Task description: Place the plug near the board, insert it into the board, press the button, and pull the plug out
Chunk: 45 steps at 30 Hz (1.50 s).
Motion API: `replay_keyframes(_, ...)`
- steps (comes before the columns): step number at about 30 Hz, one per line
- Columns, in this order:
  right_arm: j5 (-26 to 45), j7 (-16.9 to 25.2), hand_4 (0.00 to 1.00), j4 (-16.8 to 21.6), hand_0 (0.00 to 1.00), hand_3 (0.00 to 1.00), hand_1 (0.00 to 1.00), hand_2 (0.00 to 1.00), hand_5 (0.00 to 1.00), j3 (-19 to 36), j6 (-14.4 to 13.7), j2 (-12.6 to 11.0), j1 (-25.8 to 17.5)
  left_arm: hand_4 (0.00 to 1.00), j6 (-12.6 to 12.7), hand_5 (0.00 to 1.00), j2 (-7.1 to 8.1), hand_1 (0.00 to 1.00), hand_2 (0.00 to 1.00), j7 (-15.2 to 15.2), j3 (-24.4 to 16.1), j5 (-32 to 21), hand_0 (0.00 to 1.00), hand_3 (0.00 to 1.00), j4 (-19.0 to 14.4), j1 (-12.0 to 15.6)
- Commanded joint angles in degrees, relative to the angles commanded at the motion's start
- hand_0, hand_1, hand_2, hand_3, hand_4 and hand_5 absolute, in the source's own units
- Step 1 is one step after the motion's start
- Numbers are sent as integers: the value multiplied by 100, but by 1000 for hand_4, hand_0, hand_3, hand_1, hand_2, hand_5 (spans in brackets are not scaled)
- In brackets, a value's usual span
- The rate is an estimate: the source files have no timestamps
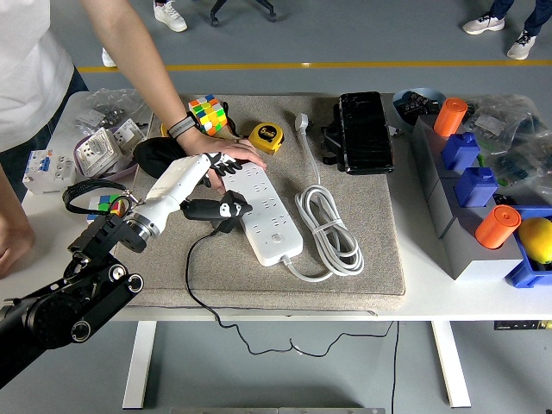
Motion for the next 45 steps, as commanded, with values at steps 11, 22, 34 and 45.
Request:
replay_keyframes(11, 12, 35, 782, -8, 602, 496, 656, 601, 506, -48, 2, 3, -6, 670, 44, 966, -6, 842, 859, -671, -6, -1508, 829, 858, -46, 466)
replay_keyframes(22, 20, 55, 781, -8, 601, 496, 655, 599, 503, -77, -8, -23, 18, 670, -59, 998, 43, 899, 904, -451, 45, -886, 897, 888, -18, 695)
replay_keyframes(34, 26, 67, 782, -4, 600, 496, 655, 595, 503, -116, -8, -34, 6, 686, -84, 998, 144, 893, 900, -365, 208, -670, 894, 872, -95, 751)
replay_keyframes(45, 19, 87, 781, 1, 600, 496, 655, 594, 503, -72, -14, -29, 16, 689, -91, 998, 145, 895, 900, -253, 275, -584, 892, 870, 25, 669)
